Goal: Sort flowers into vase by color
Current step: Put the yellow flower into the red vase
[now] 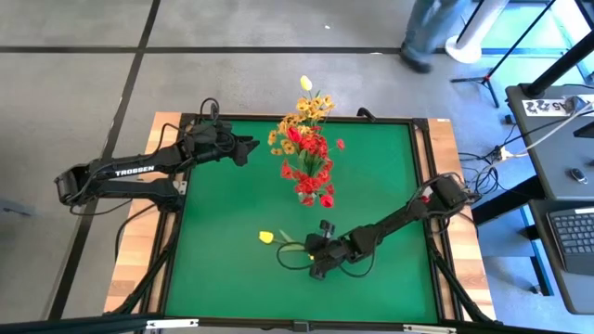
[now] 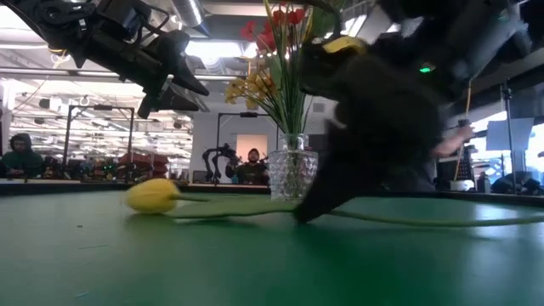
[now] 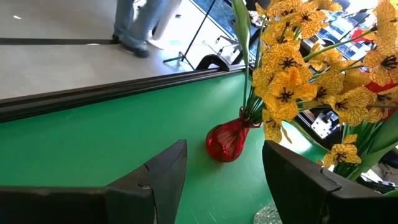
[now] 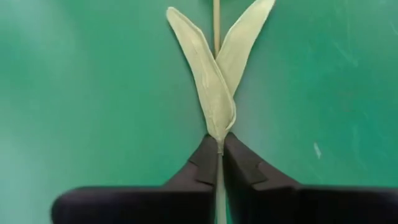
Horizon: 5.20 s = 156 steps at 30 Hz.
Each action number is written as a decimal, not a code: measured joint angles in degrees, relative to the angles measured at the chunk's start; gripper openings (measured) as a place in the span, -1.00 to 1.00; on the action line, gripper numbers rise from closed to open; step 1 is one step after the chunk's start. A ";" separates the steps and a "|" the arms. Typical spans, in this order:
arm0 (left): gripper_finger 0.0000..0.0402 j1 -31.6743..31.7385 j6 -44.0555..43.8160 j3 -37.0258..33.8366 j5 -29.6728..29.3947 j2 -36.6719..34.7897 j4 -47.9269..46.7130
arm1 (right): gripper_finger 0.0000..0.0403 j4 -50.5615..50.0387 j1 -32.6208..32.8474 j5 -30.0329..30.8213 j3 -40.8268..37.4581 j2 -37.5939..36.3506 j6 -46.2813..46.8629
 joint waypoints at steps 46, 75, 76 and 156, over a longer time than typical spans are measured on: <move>0.01 -0.99 1.79 5.64 12.77 -11.48 5.77 | -1.00 15.12 -23.26 -14.05 -0.08 -45.97 -46.59; 0.01 -19.58 22.82 42.81 7.74 22.49 11.57 | -1.00 33.21 -38.99 -32.48 -8.34 -44.89 -36.17; 0.01 -19.58 22.90 43.67 7.74 23.43 11.58 | -1.00 33.10 -38.97 -32.45 -8.34 -44.89 -36.17; -1.00 -20.24 27.86 46.12 -3.90 25.42 2.82 | -0.50 -1.74 -38.86 -20.43 5.67 -41.61 -37.73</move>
